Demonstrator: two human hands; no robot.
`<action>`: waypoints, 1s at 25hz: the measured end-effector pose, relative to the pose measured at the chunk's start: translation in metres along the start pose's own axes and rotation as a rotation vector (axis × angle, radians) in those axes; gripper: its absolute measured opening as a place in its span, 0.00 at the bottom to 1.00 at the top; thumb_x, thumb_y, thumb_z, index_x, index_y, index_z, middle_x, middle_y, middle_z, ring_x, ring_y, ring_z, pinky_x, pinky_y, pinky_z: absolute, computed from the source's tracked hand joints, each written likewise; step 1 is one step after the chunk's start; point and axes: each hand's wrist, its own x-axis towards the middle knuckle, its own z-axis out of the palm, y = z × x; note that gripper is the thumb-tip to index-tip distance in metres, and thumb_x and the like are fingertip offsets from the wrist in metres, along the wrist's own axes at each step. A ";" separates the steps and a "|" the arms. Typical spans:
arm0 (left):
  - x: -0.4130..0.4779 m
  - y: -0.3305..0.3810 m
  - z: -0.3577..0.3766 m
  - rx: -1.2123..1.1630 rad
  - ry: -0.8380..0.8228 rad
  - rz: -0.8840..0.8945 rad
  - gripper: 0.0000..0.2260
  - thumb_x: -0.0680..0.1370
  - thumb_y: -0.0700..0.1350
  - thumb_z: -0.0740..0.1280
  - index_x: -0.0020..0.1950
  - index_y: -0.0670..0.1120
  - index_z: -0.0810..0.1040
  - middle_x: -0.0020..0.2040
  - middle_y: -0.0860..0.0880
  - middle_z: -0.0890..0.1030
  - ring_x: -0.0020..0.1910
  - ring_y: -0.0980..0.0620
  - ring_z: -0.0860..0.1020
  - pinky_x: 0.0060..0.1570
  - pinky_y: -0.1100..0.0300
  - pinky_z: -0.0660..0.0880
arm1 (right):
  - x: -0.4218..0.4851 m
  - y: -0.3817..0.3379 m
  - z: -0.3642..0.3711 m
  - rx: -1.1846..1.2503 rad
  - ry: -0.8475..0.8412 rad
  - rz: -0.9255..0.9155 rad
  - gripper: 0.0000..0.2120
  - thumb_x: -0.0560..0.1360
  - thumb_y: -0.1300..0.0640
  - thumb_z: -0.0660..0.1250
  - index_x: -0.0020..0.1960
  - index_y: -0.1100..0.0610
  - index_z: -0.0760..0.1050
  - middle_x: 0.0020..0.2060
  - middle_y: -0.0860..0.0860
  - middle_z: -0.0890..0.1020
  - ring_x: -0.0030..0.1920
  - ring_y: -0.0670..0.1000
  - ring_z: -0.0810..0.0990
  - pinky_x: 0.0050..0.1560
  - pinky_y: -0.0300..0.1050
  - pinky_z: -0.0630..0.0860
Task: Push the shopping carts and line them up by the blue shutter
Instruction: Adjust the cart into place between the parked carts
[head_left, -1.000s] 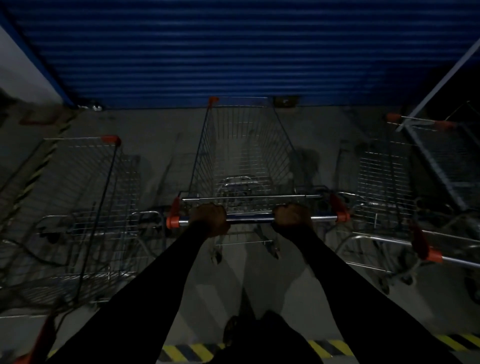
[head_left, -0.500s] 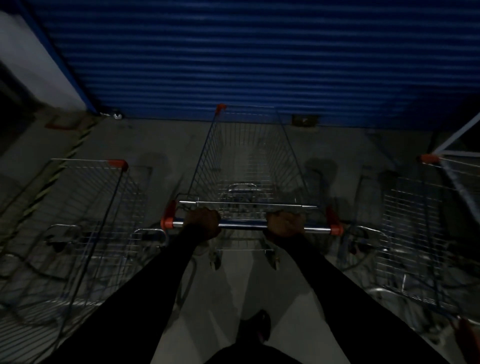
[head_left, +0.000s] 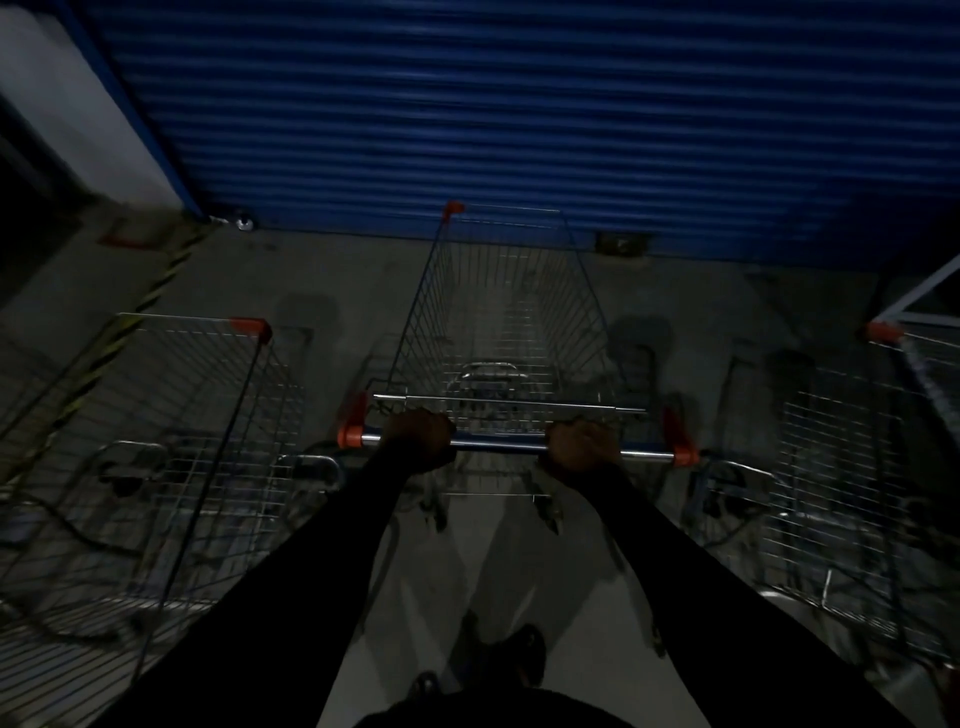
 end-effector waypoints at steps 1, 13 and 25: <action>-0.004 0.000 0.001 -0.024 -0.002 0.010 0.15 0.64 0.55 0.65 0.37 0.44 0.80 0.33 0.43 0.81 0.32 0.41 0.80 0.32 0.52 0.76 | -0.004 -0.002 0.000 0.012 -0.013 0.009 0.14 0.56 0.45 0.73 0.30 0.55 0.76 0.26 0.52 0.80 0.27 0.54 0.80 0.30 0.41 0.75; -0.090 0.026 0.025 0.095 0.147 -0.007 0.12 0.56 0.53 0.72 0.30 0.46 0.77 0.27 0.45 0.79 0.26 0.43 0.78 0.29 0.57 0.74 | -0.104 -0.037 0.030 -0.040 0.251 -0.023 0.10 0.63 0.49 0.64 0.29 0.56 0.72 0.23 0.54 0.74 0.24 0.56 0.75 0.29 0.42 0.70; -0.214 0.081 0.031 0.077 0.055 -0.055 0.16 0.70 0.57 0.67 0.49 0.47 0.80 0.46 0.44 0.83 0.48 0.42 0.81 0.48 0.53 0.74 | -0.215 -0.063 0.025 0.025 0.204 0.010 0.09 0.49 0.48 0.67 0.22 0.53 0.72 0.18 0.48 0.71 0.17 0.50 0.72 0.28 0.33 0.43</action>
